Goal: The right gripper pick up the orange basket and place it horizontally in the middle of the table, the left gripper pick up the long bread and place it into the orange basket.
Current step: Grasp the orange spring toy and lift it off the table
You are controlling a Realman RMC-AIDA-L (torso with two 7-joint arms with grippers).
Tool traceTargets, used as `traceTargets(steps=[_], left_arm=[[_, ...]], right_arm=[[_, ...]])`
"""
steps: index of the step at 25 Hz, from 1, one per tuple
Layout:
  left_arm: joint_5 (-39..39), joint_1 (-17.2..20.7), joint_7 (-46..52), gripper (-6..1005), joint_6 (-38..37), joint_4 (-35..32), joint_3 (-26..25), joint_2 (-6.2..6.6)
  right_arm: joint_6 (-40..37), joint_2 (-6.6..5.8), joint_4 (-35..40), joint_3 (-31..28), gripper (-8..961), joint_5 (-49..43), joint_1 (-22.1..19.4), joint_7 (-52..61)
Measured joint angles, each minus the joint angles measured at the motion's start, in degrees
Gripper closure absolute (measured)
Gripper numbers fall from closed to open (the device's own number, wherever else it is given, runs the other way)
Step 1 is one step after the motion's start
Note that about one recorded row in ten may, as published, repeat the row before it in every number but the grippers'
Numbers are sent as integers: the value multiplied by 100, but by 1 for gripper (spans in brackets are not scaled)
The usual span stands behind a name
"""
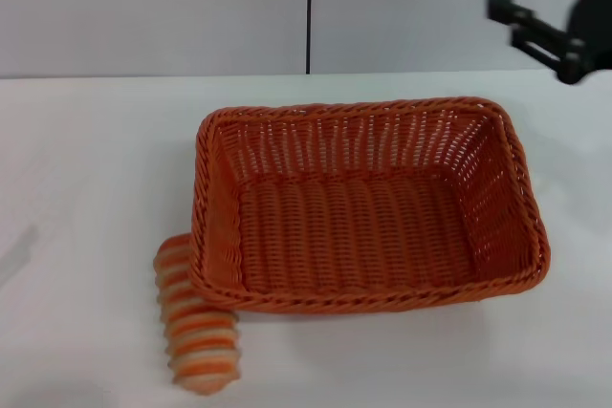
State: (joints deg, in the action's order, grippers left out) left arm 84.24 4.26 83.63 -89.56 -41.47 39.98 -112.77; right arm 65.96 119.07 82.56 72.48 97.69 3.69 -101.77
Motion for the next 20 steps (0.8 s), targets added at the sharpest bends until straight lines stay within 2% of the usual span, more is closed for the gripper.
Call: traceTargets(steps=[2, 3, 5, 8, 9, 11, 12, 13, 17, 19, 20], left_arm=[[601, -97, 596, 216, -51, -479, -163, 14], [1198, -230, 1112, 217, -186, -971, -368, 13], [1453, -301, 1314, 217, -274, -1178, -472, 4], [2476, -639, 1986, 217, -852, -1892, -865, -35], [2476, -639, 1986, 217, -852, -1892, -865, -35], [3081, -840, 2202, 217, -1316, -2280, -1082, -47], [3081, -840, 2202, 217, -1316, -2280, -1082, -47], [3378, -926, 2252, 217, -1518, -2479, -1169, -48], [3769, -1045, 2351, 218, -1754, -2755, -1205, -62], [3999, -1146, 2413, 218, -1855, -2913, -1195, -109], [4244, -1266, 2434, 218, -1934, -3017, -1165, -176]], right_arm=[[221, 5, -212, -234, 542, 332, -145, -9], [559, 4, -513, -508, 542, 666, -227, -57], [727, 4, -687, -664, 542, 788, -240, -103], [1391, 1, -1482, -1327, 542, 1305, -257, -332], [1391, 1, -1482, -1327, 542, 1305, -257, -332], [1817, 1, -2125, -1842, 542, 1583, -255, -487], [1817, 1, -2125, -1842, 542, 1583, -255, -487], [2084, -1, -2455, -2144, 542, 1656, -238, -528], [2289, -6, -2704, -2413, 542, 1668, -241, -544], [2319, -6, -2810, -2490, 542, 1680, -258, -569], [2341, -4, -2877, -2510, 542, 1688, -263, -589]])
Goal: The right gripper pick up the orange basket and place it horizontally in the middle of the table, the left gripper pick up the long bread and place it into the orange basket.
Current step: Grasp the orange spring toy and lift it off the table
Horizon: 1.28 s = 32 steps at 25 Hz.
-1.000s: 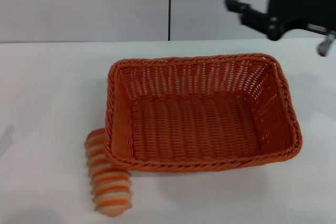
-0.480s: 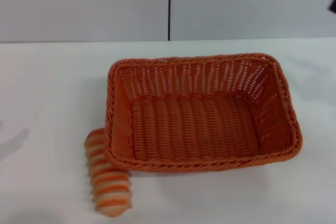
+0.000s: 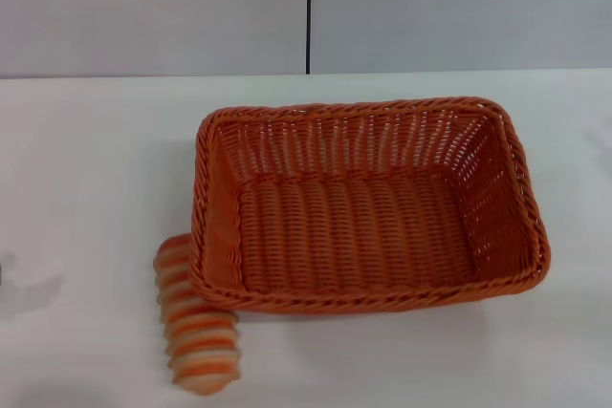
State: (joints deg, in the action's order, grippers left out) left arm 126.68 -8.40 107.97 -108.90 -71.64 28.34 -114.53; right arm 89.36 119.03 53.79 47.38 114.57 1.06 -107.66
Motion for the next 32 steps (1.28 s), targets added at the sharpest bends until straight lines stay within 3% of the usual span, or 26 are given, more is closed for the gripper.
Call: traceTargets(steps=[2, 3, 4, 5, 7, 18, 27, 32], left_arm=[[151, -80, 3, 218, -48, -20, 20, -48], [446, -242, -41, 218, -132, 3, 70, -181], [446, -242, -41, 218, -132, 3, 70, -181], [627, -319, -132, 218, -167, 57, 178, -308], [665, -337, -165, 219, -168, 112, 254, -347], [466, -417, 45, 219, -294, 846, 439, -381], [196, -352, -151, 220, 39, 1396, 566, -434], [23, -322, 7, 221, 197, 1503, 932, -453]], right_arm=[[32, -2, -105, -19, 542, 3, 2, -20], [42, -5, -174, -24, 542, 4, 12, -34], [42, -5, -174, -24, 542, 4, 12, -34], [45, -5, -243, -26, 542, 6, 35, -66], [45, -5, -279, -27, 542, 6, 52, -83], [29, 5, -434, -25, 542, -11, 196, -154], [43, 8, -500, -30, 542, -19, 206, -158], [48, 14, -605, -39, 542, 16, 196, -235]])
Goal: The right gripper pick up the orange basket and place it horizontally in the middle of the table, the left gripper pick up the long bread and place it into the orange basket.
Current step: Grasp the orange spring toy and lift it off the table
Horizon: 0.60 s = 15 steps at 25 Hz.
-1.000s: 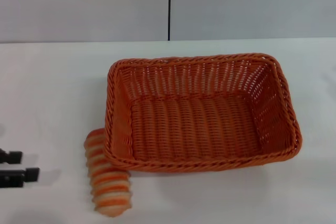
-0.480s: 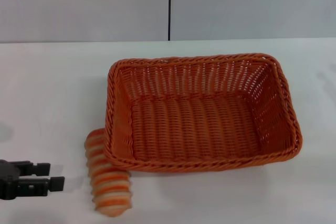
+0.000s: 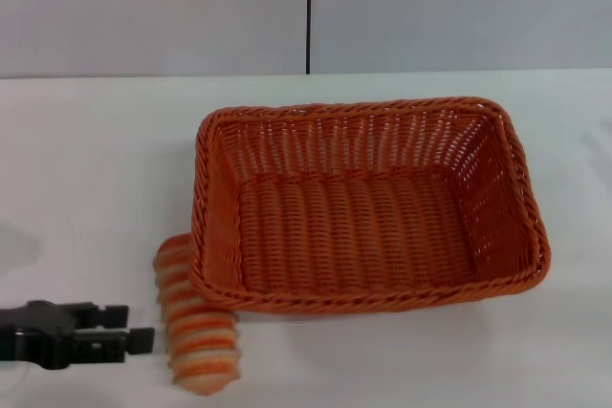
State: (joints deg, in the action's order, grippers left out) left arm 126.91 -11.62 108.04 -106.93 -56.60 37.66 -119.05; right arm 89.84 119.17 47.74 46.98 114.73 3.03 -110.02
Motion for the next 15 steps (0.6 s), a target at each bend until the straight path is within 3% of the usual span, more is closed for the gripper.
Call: traceTargets(steps=[6, 15], left_arm=[[-65, 9, 214, 221, 580, 190, 1119, 8], [-368, -26, 377, 222, 808, 224, 1547, 14]], right_arm=[[11, 1, -21, -5, 542, 5, -4, -13], [15, 1, -48, -6, 542, 11, -23, -13]])
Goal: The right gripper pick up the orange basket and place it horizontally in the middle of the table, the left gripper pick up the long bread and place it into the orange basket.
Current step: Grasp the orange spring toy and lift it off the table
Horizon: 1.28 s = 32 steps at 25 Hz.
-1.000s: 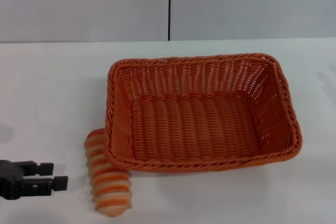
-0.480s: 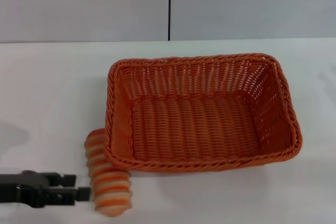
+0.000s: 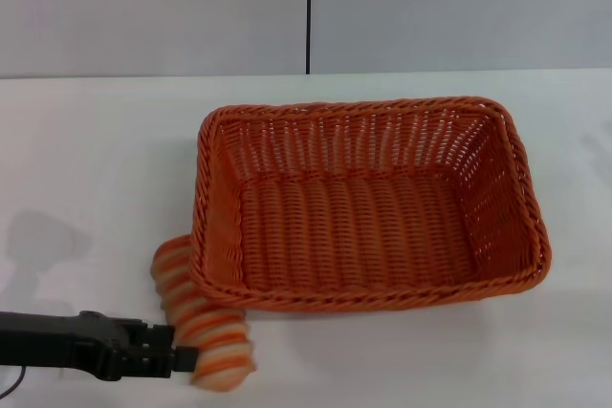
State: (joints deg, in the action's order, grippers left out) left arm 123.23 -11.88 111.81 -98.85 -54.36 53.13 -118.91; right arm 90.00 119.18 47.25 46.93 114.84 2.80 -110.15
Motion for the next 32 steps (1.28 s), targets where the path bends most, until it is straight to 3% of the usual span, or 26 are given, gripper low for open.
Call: traceTargets(steps=[4, 18, 19, 21, 32], left_arm=[[-11, -18, 145, 340, 111, 10, 174, -2], [-20, -87, 460, 362, 309, -10, 462, 10], [-49, -116, 661, 365, 410, -80, 767, 7], [-100, -129, 697, 372, 413, -88, 878, 13], [-311, -53, 829, 514, 348, -288, 953, 25]], right_arm=[[0, -7, -53, 0, 542, 2, 0, -23], [0, -18, -166, -70, 542, 4, -5, -73], [0, -18, -185, -75, 542, 4, -7, -74], [0, -18, -242, -103, 542, 9, -7, -75], [50, -19, -377, -139, 542, 13, -7, -77]])
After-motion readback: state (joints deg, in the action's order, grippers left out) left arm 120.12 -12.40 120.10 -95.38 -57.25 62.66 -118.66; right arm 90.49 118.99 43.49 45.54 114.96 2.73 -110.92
